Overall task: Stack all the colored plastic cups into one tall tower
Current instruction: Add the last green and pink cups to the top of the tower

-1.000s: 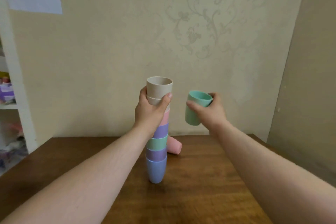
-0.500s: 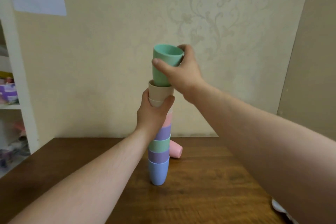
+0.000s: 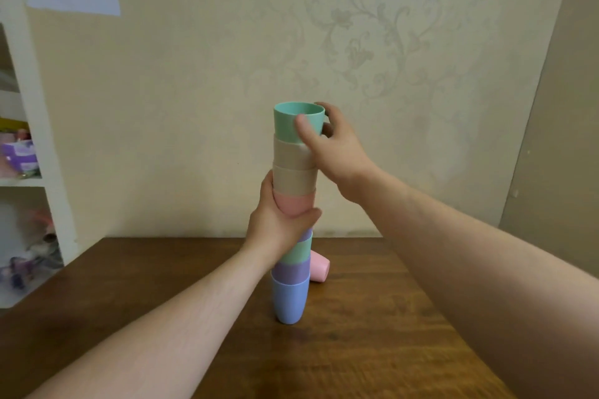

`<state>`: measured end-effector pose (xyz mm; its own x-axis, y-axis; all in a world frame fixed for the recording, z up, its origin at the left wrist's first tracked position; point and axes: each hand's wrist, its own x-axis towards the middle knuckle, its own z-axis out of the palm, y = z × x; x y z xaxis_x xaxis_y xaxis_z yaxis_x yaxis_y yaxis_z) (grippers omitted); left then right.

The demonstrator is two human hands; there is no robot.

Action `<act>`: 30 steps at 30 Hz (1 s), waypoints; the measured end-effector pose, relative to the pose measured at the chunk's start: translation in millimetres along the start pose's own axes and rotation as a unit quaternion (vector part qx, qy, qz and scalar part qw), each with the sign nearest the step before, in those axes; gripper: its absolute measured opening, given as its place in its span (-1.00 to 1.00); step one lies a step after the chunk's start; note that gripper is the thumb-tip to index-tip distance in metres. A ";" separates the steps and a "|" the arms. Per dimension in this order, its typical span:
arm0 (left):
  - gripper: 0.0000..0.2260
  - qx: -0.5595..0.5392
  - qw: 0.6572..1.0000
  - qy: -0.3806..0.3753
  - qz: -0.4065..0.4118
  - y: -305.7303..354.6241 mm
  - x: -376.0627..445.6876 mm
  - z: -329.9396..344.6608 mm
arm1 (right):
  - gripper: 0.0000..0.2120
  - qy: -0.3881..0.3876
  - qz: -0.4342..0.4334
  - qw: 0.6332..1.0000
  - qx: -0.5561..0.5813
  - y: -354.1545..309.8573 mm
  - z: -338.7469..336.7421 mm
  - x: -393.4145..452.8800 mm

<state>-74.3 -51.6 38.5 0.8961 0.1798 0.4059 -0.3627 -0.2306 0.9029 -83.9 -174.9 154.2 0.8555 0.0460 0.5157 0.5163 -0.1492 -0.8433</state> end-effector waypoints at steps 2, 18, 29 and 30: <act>-0.14 -0.025 1.000 -0.015 -0.006 -18.2 -4.1 -4.1 | -0.52 0.016 0.031 0.998 0.061 11.1 -4.5 3.4; -0.23 -0.087 0.995 -0.045 0.034 -40.0 7.3 -0.2 | -0.24 -0.216 0.224 0.894 -0.324 287.5 8.1 -39.4; -0.25 -0.083 0.995 -0.035 0.031 -36.9 4.8 0.2 | -0.28 -0.085 0.280 0.900 -0.323 233.3 -56.4 -79.5; -0.25 -0.083 0.995 -0.037 0.030 -36.6 4.2 -0.2 | -0.29 -0.050 0.288 0.915 -0.278 235.3 -59.9 -88.0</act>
<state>-57.3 -42.1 7.1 0.8857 0.0973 0.4540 -0.4483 -0.0756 0.8907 -40.0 -273.2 -80.6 0.9932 -0.1124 -0.0306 -0.0972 -0.6555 -0.7489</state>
